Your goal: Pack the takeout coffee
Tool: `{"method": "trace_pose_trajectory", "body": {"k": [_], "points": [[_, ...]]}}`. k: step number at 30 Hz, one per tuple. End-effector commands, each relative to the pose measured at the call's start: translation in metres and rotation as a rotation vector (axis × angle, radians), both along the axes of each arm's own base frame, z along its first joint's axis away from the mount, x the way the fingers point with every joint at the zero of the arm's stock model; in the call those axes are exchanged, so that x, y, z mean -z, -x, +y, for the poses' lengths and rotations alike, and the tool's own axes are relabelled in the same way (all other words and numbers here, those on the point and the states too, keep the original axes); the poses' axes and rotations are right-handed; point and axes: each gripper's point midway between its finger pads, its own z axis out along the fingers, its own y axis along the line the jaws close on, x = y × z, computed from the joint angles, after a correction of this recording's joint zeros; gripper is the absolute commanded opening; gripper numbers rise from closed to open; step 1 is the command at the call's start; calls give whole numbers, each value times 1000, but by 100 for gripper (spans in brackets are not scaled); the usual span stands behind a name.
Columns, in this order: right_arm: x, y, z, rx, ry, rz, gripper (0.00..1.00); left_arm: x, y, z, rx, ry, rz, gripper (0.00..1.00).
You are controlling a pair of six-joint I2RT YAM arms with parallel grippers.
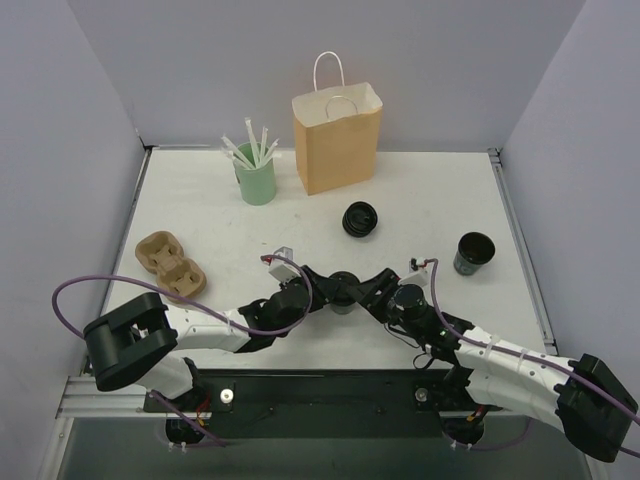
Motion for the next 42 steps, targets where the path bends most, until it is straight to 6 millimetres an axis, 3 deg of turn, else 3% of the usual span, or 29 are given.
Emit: {"method": "trace_pose_trajectory", "body": {"k": [1, 6, 9, 22, 25, 28, 29, 33, 39, 42], "points": [[5, -7, 2, 15, -29, 7, 46, 95, 43, 46, 92, -362, 197, 46], [39, 2, -16, 61, 10, 63, 33, 102, 46, 51, 84, -369, 210, 46], [49, 3, -24, 70, 42, 77, 24, 107, 48, 53, 87, -371, 219, 46], [97, 15, -47, 42, 308, 139, 16, 136, 64, 55, 150, -360, 269, 38], [97, 15, -49, 19, 356, 123, 17, 145, 68, 55, 163, -372, 283, 37], [83, 7, -43, -55, 432, 88, 17, 149, 73, 53, 178, -356, 288, 37], [65, -3, -31, -76, 418, 55, 17, 146, 72, 49, 186, -344, 282, 37], [44, -17, -21, -188, 442, 54, 17, 136, 71, 49, 192, -365, 268, 37], [54, -25, -11, -332, 444, 129, 15, 113, 64, 56, 177, -376, 219, 41], [63, -23, -7, -329, 409, 131, 13, 120, 68, 58, 190, -397, 233, 42]]}}
